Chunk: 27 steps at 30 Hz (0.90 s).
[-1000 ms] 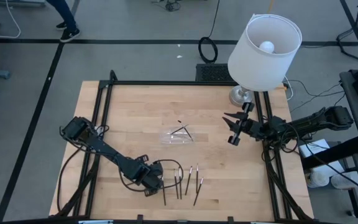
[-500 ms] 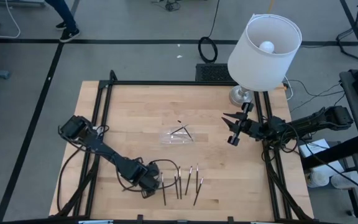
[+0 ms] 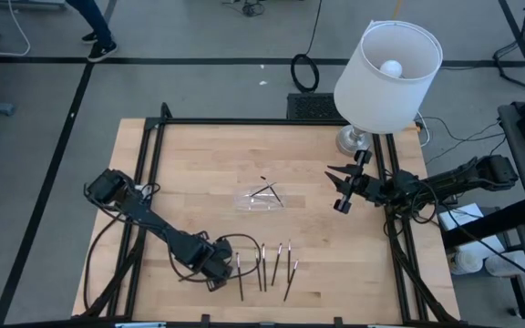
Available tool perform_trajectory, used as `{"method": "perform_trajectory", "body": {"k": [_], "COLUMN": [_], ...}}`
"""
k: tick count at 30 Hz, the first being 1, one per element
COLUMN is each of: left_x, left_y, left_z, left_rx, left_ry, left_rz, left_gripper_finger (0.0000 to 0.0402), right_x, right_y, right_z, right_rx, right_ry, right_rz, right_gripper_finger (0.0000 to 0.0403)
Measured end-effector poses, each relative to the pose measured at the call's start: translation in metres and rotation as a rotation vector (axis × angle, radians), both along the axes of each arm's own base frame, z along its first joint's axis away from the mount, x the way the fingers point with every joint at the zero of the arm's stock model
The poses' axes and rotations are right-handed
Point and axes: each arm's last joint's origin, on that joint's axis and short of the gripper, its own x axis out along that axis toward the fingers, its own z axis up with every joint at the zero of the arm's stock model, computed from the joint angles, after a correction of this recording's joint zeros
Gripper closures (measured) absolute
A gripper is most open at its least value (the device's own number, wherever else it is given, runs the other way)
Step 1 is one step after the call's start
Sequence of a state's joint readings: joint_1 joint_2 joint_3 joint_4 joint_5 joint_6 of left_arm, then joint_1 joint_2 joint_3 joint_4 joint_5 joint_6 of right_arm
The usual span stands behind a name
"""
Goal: Pick & Place Makeup Supplies
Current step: Put the makeup brush into the transparent organizer
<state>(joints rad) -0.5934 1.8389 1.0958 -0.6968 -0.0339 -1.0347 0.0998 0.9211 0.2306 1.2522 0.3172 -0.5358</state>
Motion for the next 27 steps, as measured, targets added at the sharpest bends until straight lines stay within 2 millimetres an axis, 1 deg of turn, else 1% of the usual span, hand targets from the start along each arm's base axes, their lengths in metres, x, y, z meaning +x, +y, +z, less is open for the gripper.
{"method": "perform_trajectory", "body": {"k": [9, 11, 15, 27], "left_x": [-0.0014, -0.0014, -0.0015, -0.004], "left_y": [-0.0005, -0.0005, -0.0007, -0.0029], "left_z": [-0.0008, -0.0008, -0.0006, -0.0004], "left_rx": [0.006, 0.006, 0.008, 0.008], "left_ry": [-0.003, -0.003, -0.005, 0.008], "left_rz": [0.011, 0.011, -0.005, -0.046], "left_gripper_finger": [0.036, 0.0365, 0.0391, 0.04], "right_x": [0.0, 0.0, 0.0, 0.0], "right_y": [0.0, 0.0, 0.0, 0.0], "right_z": [0.0, 0.0, 0.0, 0.0], "right_rx": [0.0, 0.0, 0.0, 0.0], "right_ry": [0.0, 0.0, 0.0, 0.0], "right_rz": [0.0, 0.0, 0.0, 0.0], "right_gripper_finger": [0.0344, 0.0344, 0.0344, 0.0344]}}
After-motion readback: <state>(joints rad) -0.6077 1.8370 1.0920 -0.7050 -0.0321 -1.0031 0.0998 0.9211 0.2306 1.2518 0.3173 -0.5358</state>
